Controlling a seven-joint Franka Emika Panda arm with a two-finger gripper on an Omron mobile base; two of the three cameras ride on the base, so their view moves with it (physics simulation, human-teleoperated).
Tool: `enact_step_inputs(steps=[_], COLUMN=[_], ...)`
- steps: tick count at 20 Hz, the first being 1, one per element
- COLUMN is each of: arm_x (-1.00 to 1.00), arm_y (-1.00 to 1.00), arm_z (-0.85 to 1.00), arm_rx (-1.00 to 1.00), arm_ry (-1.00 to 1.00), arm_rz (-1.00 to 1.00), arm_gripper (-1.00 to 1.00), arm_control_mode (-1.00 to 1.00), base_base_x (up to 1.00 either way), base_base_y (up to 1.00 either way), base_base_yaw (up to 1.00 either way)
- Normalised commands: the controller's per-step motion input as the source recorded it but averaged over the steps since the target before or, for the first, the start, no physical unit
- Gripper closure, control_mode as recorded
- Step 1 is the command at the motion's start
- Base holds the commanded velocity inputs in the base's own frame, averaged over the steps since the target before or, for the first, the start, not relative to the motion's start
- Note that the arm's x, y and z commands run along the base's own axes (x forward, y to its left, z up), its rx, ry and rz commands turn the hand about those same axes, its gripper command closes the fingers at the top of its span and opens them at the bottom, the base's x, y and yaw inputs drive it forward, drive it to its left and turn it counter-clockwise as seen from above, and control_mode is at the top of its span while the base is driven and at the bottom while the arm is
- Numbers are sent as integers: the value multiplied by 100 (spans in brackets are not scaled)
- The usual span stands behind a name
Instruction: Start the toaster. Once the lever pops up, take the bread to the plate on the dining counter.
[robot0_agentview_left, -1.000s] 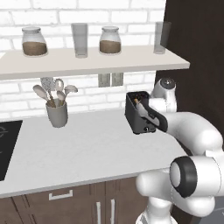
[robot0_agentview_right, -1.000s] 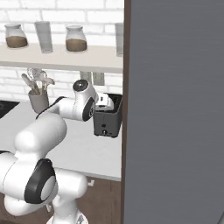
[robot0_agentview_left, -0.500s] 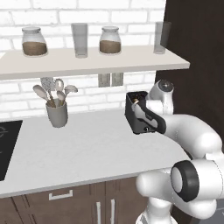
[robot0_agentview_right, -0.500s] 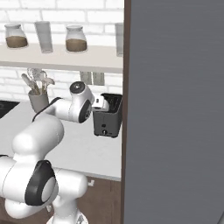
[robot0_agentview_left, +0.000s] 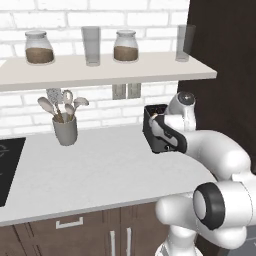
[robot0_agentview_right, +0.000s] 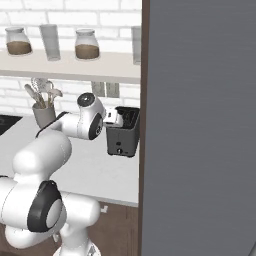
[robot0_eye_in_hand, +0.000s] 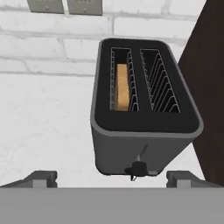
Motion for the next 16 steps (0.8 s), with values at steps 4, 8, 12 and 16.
enact_step_inputs(steps=[4,8,12,16], arm_x=[0,0,0,4], arm_y=[0,0,0,0], arm_z=[0,0,0,5], arm_rx=[0,0,0,1], arm_ry=[0,-1,-1,-5], arm_rz=[-3,0,0,0], arm_gripper=[-100,-100,-100,-100], arm_control_mode=[-100,-100,-100,-100], base_base_x=[0,0,0,0], base_base_y=[0,0,0,0], base_base_yaw=[0,0,0,0])
